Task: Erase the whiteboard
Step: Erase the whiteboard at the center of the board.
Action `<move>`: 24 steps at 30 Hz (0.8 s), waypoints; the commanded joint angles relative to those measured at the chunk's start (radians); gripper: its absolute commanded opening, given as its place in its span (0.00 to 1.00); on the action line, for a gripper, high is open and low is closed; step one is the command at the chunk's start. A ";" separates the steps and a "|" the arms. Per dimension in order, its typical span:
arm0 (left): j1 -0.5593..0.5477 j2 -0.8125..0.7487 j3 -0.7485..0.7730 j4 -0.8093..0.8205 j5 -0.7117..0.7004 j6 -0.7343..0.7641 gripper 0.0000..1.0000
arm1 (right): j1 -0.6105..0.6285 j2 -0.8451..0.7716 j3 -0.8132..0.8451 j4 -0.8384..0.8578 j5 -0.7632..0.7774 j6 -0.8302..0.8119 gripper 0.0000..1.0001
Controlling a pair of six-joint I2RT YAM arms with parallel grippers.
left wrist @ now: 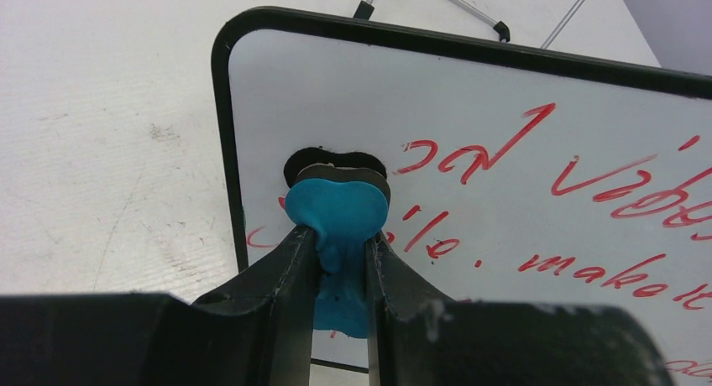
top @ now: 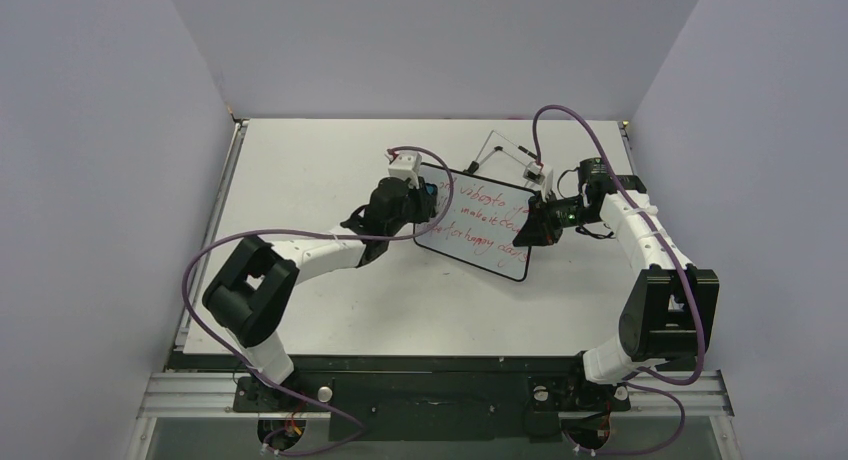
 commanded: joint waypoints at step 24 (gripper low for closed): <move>0.004 0.006 -0.026 0.044 0.075 -0.007 0.00 | 0.039 0.003 0.016 -0.093 0.010 -0.112 0.00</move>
